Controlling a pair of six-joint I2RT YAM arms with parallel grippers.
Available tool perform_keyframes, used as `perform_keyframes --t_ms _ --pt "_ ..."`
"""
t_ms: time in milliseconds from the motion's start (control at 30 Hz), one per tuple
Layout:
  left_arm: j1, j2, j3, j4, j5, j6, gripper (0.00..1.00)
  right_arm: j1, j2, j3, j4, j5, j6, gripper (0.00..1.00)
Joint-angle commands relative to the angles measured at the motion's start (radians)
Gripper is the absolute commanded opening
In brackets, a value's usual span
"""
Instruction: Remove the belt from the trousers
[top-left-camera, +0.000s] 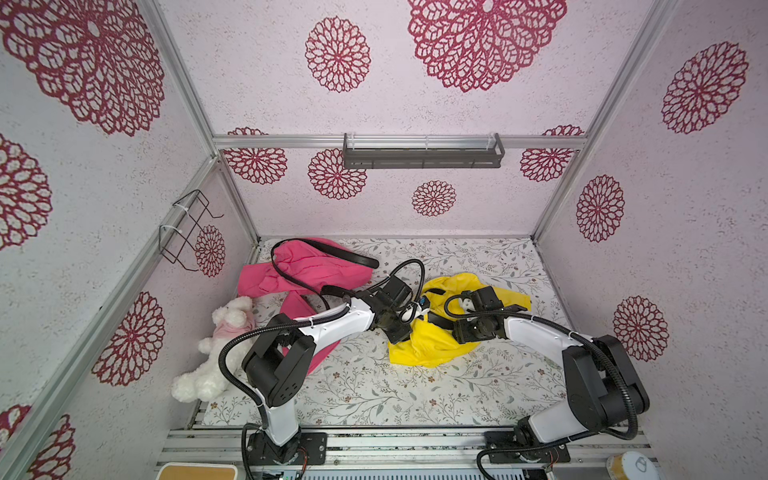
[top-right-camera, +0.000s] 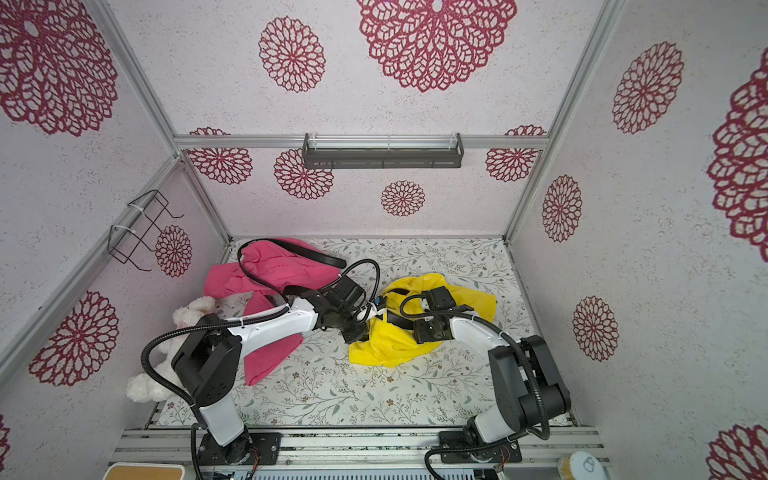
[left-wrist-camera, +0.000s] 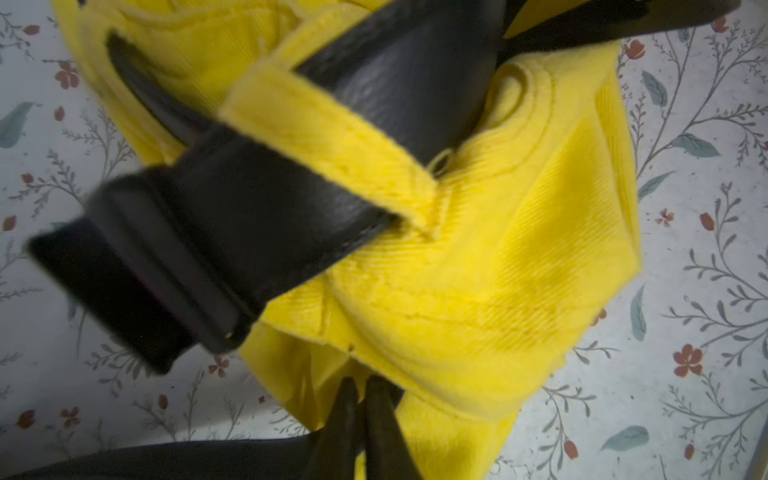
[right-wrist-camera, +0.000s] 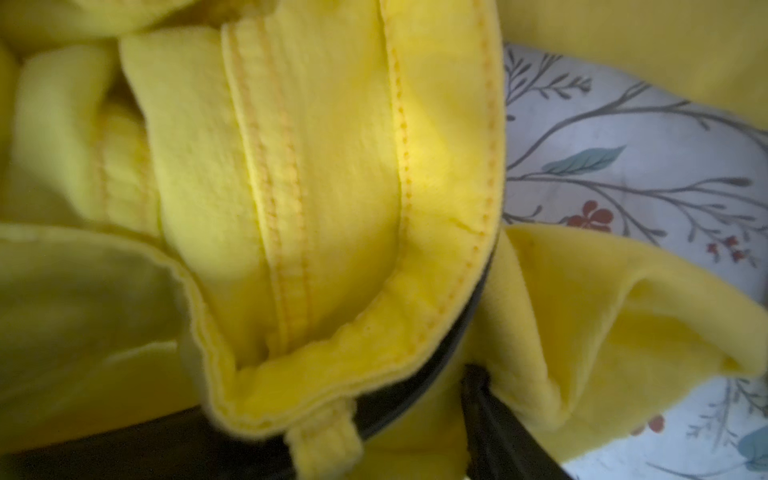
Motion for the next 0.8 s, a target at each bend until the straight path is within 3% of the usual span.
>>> perform_keyframes --t_ms 0,100,167,233,467,600,767 --pt "0.004 -0.068 -0.014 -0.010 -0.025 -0.029 0.06 -0.002 -0.065 0.018 0.003 -0.012 -0.021 0.65" --pt "0.006 -0.109 -0.038 -0.003 -0.070 -0.046 0.07 0.001 -0.122 0.020 -0.015 -0.028 -0.021 0.67" --pt "0.019 -0.118 -0.054 0.017 -0.101 -0.060 0.15 0.004 -0.142 0.030 -0.027 -0.061 -0.021 0.67" --pt "0.038 -0.121 -0.059 0.029 -0.113 -0.066 0.28 0.016 -0.159 0.053 -0.040 -0.089 -0.014 0.68" --pt "0.125 -0.199 -0.079 0.042 -0.088 -0.169 0.59 0.114 -0.202 0.146 0.042 -0.172 -0.070 0.85" --pt "0.164 -0.259 -0.133 0.052 -0.083 -0.264 0.65 0.173 -0.064 0.248 0.069 -0.265 -0.205 0.86" --pt "0.167 -0.342 -0.218 0.063 -0.117 -0.342 0.67 0.172 0.252 0.541 -0.170 -0.356 -0.313 0.72"
